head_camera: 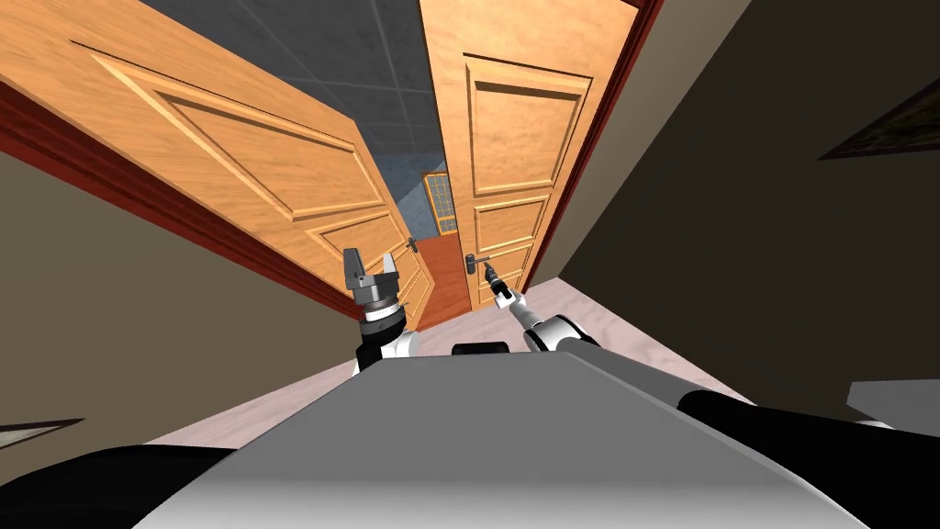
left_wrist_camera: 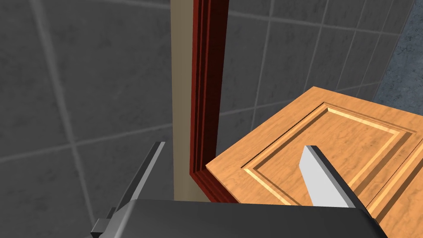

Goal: Push the door open

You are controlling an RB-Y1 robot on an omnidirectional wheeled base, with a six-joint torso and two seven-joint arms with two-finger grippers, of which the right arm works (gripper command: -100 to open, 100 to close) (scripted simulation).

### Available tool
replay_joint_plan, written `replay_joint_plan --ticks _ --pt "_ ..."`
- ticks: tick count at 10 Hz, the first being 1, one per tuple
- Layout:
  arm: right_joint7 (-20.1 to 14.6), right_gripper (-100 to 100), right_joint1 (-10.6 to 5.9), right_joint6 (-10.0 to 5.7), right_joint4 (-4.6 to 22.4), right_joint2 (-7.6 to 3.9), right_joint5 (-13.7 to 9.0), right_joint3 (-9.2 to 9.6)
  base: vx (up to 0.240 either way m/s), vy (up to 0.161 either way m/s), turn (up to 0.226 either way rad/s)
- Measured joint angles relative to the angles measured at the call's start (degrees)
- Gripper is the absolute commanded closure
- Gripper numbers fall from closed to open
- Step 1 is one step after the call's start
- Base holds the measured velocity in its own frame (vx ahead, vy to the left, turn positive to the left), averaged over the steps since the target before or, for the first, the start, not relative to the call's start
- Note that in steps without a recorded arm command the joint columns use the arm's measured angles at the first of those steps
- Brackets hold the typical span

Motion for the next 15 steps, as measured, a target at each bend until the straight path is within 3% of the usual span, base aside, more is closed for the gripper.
replay_joint_plan --ticks 6,7,13,15 --pt "0.4 -100 -0.20 -0.16 0.6 0.03 -0.3 -0.77 0.184 0.051 0.022" --pt "0.4 100 -0.22 -0.15 0.6 0.04 -0.3 -0.78 -0.015 -0.004 -0.005" --pt "0.4 100 -0.57 -0.17 0.4 -0.08 -0.3 -0.88 0.009 0.007 -0.002" --pt "0.8 100 -0.66 -0.74 2.4 -0.04 -0.5 -1.46 0.141 0.081 -0.034"
